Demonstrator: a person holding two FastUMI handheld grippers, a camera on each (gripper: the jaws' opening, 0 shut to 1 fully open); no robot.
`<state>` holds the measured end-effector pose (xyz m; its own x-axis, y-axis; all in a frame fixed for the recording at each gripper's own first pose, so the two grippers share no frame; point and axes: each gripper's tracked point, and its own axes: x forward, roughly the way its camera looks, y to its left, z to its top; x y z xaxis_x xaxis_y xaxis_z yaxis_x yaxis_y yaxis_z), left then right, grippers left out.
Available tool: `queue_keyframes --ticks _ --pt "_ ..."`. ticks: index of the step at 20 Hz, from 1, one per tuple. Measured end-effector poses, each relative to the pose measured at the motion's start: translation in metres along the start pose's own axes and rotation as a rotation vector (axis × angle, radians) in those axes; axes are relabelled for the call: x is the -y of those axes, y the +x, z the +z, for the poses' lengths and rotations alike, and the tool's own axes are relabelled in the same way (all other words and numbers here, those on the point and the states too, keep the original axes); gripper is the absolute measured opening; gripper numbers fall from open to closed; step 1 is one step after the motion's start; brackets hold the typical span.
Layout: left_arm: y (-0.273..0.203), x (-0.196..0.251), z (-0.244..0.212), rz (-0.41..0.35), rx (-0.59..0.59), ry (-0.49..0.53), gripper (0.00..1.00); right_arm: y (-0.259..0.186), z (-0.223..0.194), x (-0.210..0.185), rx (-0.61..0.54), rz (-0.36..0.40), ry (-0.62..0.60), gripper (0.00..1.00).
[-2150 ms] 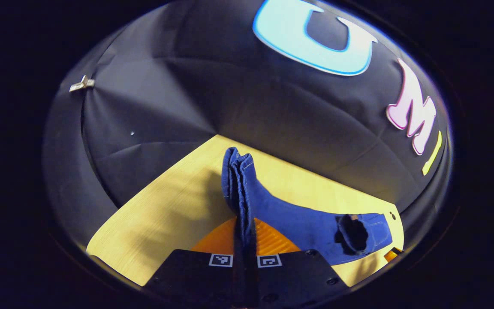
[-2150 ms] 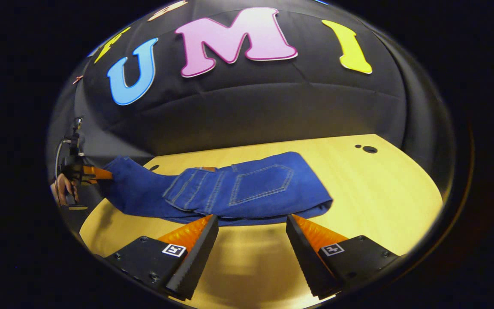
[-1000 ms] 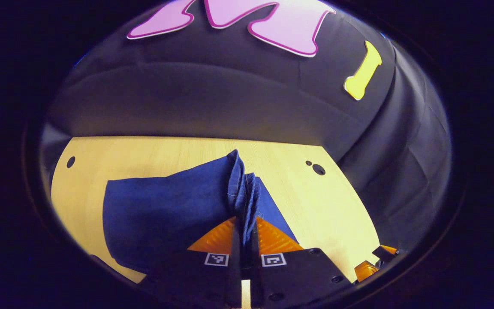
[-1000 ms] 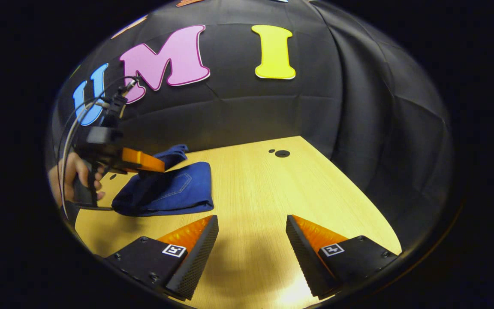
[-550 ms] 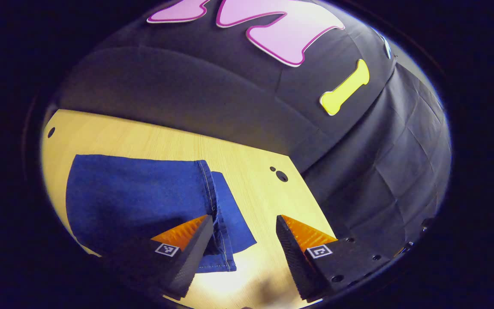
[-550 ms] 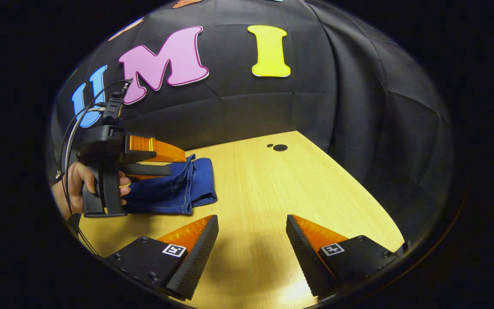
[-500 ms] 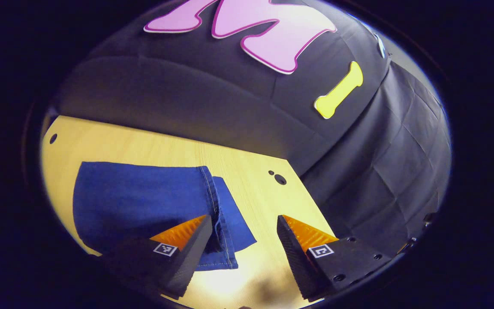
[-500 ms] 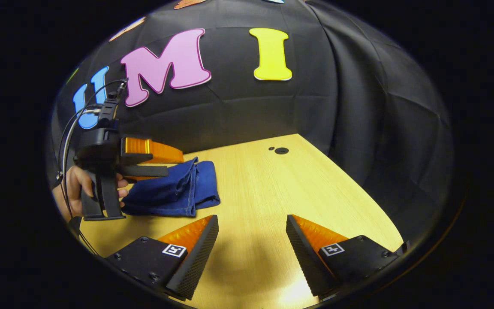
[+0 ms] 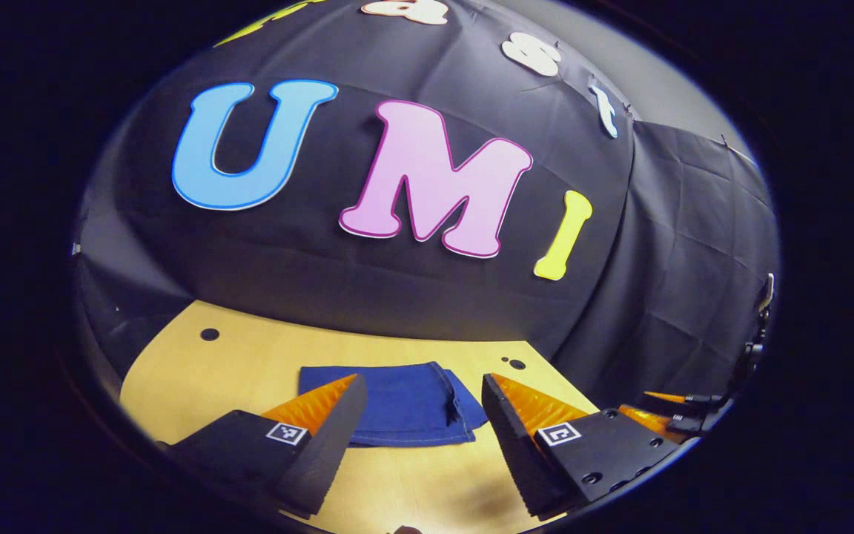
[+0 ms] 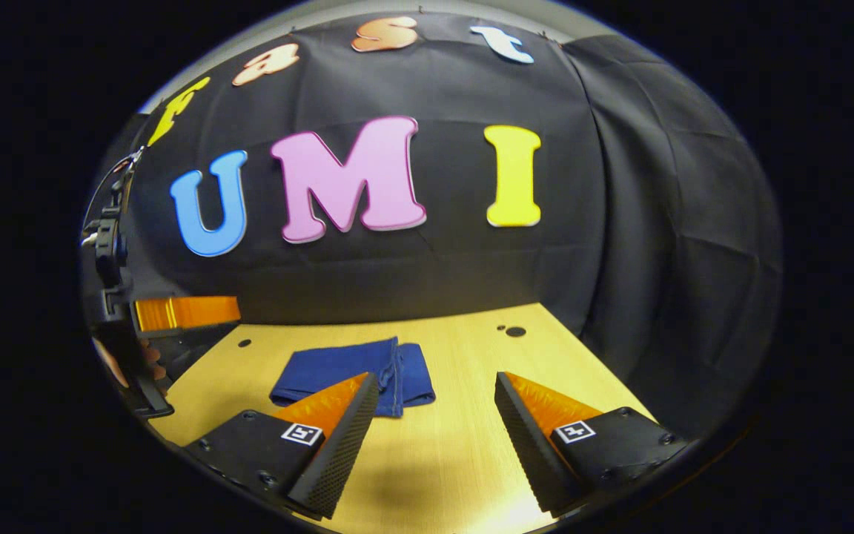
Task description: Grasp the waist and the cuffs of the jeans and fold them to make the two legs overlap; first hold the waist and fold one-third of the jeans toward the cuffs, then hold the cuffs and fold the remaining one-third in the same direction to finish folding.
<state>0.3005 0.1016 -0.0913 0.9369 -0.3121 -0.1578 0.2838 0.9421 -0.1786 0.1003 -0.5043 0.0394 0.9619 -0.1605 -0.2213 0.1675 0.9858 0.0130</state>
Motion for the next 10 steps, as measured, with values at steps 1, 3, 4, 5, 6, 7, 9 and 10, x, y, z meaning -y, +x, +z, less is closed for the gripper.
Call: queue_keyframes --ticks 1,3,4,5,6,7,9,10 --pt "-0.022 -0.009 0.002 0.017 0.017 0.003 0.97 -0.011 0.012 -0.008 0.029 0.005 -0.01 0.96" --pt "-0.062 -0.024 0.012 0.054 0.072 0.01 0.97 -0.035 0.035 -0.024 0.099 0.02 -0.024 0.96" --pt "-0.081 -0.028 0.016 0.064 0.105 0.012 0.97 -0.046 0.046 -0.032 0.136 0.027 -0.034 0.96" --pt "-0.101 -0.03 0.021 0.073 0.134 0.015 0.97 -0.059 0.054 -0.037 0.167 0.032 -0.044 0.96" --pt "-0.118 -0.033 0.025 0.083 0.161 0.019 0.97 -0.07 0.06 -0.042 0.19 0.039 -0.053 0.96" --pt "-0.135 -0.036 0.03 0.096 0.185 0.024 0.97 -0.081 0.064 -0.045 0.2 0.044 -0.057 0.96" --pt "-0.167 -0.042 0.037 0.124 0.218 0.039 0.97 -0.097 0.066 -0.052 0.202 0.054 -0.05 0.96" --pt "-0.18 -0.042 0.037 0.136 0.227 0.051 0.96 -0.104 0.067 -0.055 0.204 0.055 -0.041 0.96"
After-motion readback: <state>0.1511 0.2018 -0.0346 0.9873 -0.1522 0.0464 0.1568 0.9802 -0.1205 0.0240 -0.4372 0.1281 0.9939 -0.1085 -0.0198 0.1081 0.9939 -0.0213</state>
